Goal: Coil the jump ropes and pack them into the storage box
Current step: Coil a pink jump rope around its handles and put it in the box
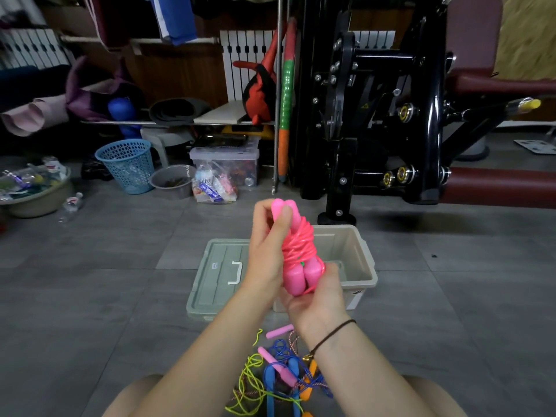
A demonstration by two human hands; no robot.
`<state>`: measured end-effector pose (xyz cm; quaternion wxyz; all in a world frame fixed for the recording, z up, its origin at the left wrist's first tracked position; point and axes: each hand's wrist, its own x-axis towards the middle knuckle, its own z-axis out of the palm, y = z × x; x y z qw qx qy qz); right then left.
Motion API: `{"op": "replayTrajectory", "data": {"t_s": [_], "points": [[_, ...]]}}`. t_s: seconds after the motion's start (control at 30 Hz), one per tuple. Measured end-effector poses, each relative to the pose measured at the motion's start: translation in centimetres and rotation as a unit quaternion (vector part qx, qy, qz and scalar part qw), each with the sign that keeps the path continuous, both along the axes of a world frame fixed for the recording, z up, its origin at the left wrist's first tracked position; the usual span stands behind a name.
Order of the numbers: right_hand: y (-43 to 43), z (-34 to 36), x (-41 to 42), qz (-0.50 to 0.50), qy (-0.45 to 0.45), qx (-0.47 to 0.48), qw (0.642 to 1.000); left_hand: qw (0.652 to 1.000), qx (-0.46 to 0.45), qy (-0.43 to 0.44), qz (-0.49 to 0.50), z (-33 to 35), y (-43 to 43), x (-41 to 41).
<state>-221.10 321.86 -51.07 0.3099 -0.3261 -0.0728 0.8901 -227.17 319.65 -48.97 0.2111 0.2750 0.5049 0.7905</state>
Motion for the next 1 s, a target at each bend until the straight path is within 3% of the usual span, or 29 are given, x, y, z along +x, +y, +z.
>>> {"op": "replayTrajectory", "data": {"t_s": [0.1,0.23,0.37,0.47,0.57,0.73,0.8,0.93,1.0], "points": [[0.7,-0.3,0.2,0.015,0.008,0.033,0.999,0.998,0.011,-0.059,0.013,-0.2,0.2,0.0],[0.5,-0.7,1.3,0.109,-0.042,0.100,0.988,0.978,0.051,-0.201,0.014,-0.5,0.3,-1.2],[1.2,1.1,2.9,0.245,-0.087,0.317,0.912,0.919,0.095,-0.380,-0.033,0.3,-0.4,-4.1],[2.4,2.0,4.1,0.297,-0.077,0.396,0.865,0.901,0.119,-0.416,-0.028,0.1,-0.7,-4.5],[2.9,1.9,5.1,0.287,-0.056,0.392,0.872,0.908,0.107,-0.405,-0.027,-0.2,-0.6,-4.1],[3.2,1.1,6.1,0.175,-0.023,0.293,0.940,0.909,0.120,-0.386,-0.100,-0.3,-0.1,-2.6],[3.8,1.1,6.5,0.128,-0.057,0.262,0.955,0.916,0.117,-0.354,-0.146,-0.4,-0.2,-2.2],[5.6,0.7,7.2,-0.014,-0.128,0.204,0.971,0.973,-0.063,-0.144,-0.168,-0.3,-0.8,-1.5],[6.3,0.6,7.7,-0.048,-0.184,0.196,0.962,0.976,-0.172,-0.033,-0.131,-0.8,-1.1,-1.1]]}}
